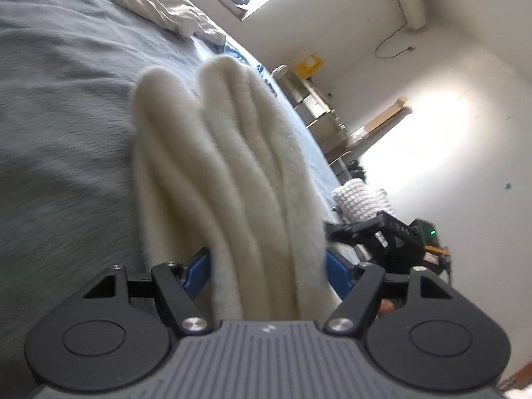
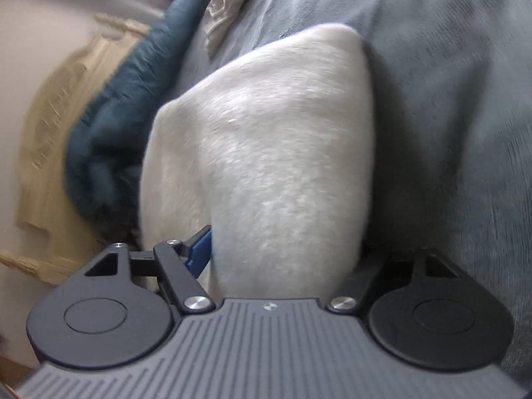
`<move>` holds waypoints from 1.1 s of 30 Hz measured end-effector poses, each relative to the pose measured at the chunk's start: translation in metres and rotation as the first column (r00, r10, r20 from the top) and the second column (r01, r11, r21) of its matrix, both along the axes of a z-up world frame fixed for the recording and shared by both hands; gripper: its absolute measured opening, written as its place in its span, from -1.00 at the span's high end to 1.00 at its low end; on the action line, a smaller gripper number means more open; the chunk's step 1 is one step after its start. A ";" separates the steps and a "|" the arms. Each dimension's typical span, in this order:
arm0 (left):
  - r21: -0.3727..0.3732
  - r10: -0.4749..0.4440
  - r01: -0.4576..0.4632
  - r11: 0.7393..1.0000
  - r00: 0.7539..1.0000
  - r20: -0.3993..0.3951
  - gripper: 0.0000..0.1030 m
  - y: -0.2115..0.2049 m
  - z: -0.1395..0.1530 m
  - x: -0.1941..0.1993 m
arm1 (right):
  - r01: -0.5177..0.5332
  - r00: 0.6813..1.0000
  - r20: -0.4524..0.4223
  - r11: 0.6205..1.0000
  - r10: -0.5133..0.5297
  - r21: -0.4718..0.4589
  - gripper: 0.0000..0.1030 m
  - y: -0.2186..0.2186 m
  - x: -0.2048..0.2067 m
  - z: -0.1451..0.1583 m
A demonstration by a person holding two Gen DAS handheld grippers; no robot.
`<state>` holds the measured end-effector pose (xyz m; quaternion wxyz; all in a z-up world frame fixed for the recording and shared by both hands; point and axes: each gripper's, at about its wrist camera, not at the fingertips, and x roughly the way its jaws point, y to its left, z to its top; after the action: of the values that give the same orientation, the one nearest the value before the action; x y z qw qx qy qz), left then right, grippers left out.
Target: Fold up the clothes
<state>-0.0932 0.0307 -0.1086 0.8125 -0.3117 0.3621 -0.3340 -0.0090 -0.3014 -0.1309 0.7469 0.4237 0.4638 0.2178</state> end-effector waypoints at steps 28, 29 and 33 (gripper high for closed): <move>0.245 0.101 -0.130 0.961 0.987 0.127 -0.12 0.029 -0.005 -0.042 | 0.238 0.718 0.318 0.210 0.619 -0.948 0.04 0.173 -0.146 0.044; 0.240 0.106 -0.138 0.961 0.984 0.142 -0.12 0.030 -0.003 -0.043 | 0.237 0.731 0.341 0.249 0.591 -0.939 0.10 0.168 -0.143 0.050; 0.187 0.138 -0.172 0.967 0.973 0.186 -0.12 0.034 0.006 -0.042 | 0.250 0.753 0.377 0.297 0.539 -0.922 0.10 0.165 -0.134 0.051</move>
<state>-0.1352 0.0643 -0.1027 0.8916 -0.2254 0.2973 -0.2564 -0.1425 -0.1363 -0.0795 0.9288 -0.2462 0.2566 0.1046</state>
